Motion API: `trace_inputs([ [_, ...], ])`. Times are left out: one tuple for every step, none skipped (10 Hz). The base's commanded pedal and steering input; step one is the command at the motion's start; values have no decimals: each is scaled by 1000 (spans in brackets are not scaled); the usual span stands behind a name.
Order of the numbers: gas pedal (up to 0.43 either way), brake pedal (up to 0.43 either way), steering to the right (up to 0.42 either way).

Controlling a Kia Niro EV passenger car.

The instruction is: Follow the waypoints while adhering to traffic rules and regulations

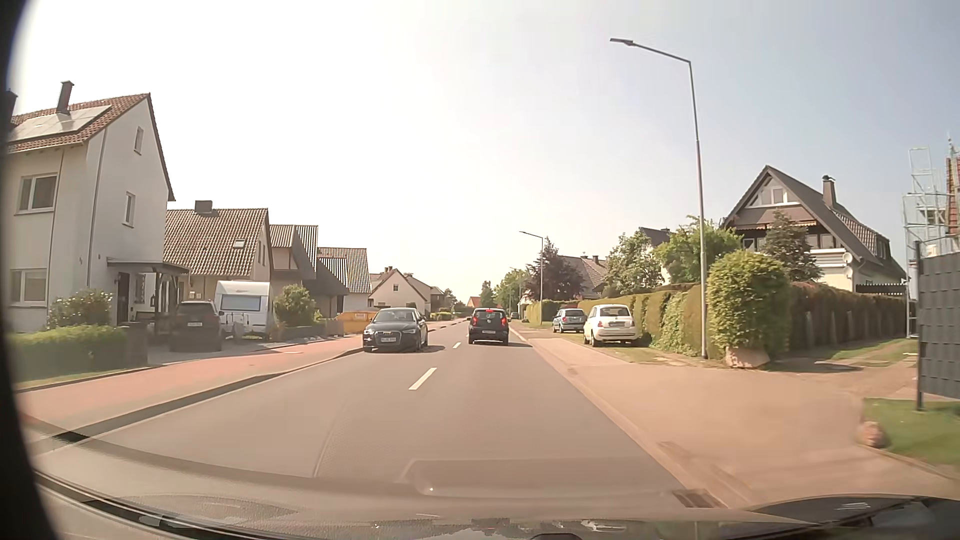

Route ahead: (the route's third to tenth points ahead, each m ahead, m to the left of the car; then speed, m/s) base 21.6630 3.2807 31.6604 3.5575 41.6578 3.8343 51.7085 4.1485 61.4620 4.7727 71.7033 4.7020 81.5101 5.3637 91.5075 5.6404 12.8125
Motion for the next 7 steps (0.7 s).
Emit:
trace_inputs([
  [118, 0, -21],
  [118, 0, -16],
  [118, 0, -12],
  [110, 0, -11],
  [110, 0, -9],
  [79, 0, -5],
  [20, 0, -5],
])
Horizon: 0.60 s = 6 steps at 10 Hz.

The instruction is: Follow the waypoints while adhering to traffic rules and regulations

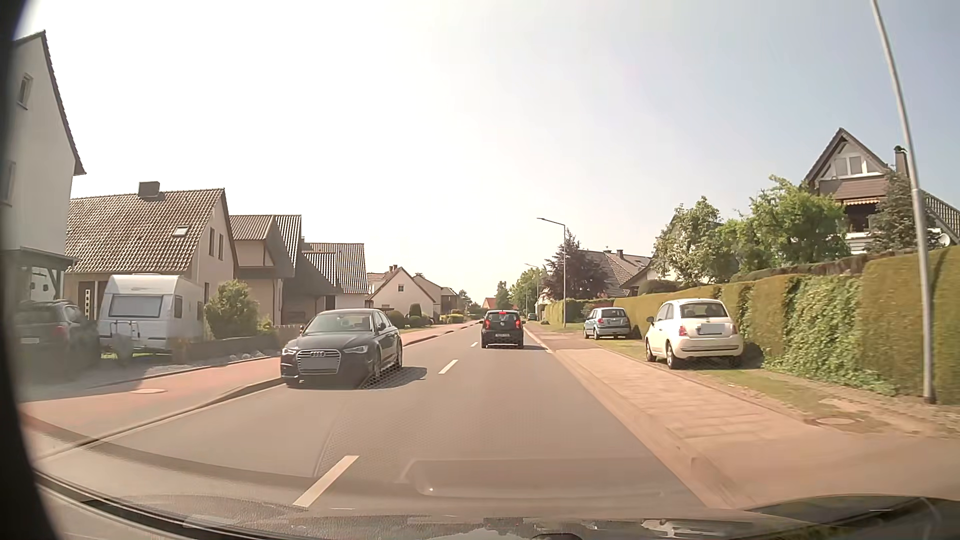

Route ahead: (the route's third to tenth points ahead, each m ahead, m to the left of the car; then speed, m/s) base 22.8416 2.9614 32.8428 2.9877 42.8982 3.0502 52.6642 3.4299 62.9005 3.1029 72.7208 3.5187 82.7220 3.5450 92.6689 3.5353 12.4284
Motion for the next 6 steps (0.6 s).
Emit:
trace_inputs([
  [0, 0, -5],
  [0, 0, -4],
  [0, 0, 0],
  [0, 0, 0],
  [0, 0, 0],
  [0, 0, 0],
])
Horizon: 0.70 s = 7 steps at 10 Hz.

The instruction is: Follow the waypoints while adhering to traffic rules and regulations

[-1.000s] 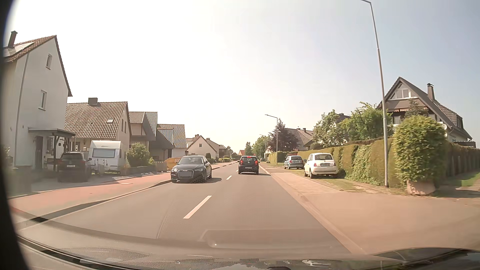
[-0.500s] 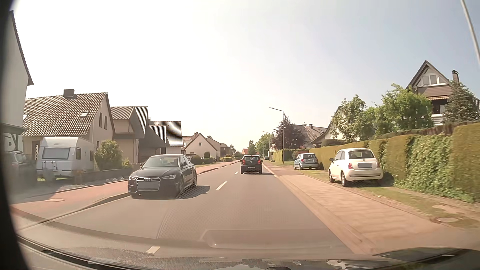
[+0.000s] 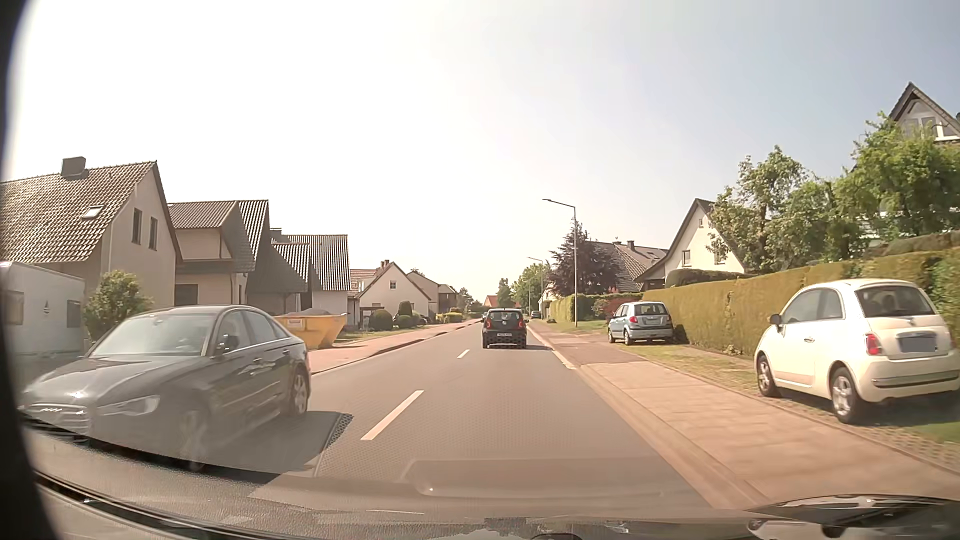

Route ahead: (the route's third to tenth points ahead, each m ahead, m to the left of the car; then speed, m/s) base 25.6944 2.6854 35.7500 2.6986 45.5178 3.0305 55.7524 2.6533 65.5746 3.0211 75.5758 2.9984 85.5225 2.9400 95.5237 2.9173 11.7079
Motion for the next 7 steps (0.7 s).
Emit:
trace_inputs([
  [0, 0, 0],
  [0, 0, 0],
  [0, 6, 1],
  [0, 12, 1],
  [0, 18, 1],
  [0, 18, 1],
  [0, 12, 1],
])
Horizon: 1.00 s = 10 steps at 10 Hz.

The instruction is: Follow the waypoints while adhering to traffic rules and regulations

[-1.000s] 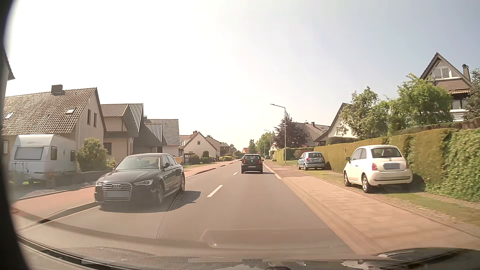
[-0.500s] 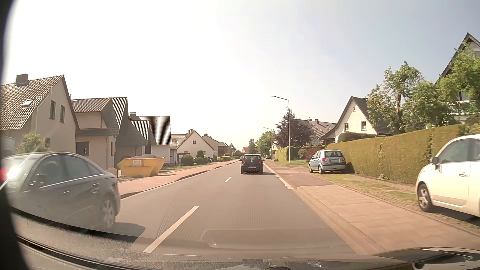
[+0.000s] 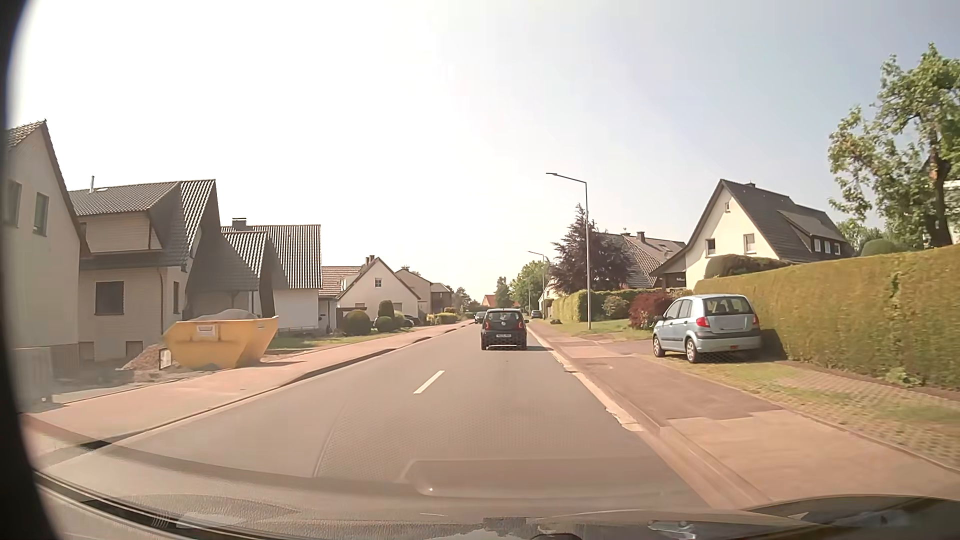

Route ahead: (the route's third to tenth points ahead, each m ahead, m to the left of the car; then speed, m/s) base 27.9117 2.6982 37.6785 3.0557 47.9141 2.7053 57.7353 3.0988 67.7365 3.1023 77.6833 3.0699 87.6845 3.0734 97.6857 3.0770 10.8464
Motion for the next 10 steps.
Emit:
trace_inputs([
  [0, 12, 1],
  [0, 12, 1],
  [0, 12, 1],
  [0, 0, 1],
  [0, 0, 1],
  [0, 0, 1],
  [0, 0, 1],
  [0, 0, 1],
  [0, 0, 1],
  [67, 0, 1],
])
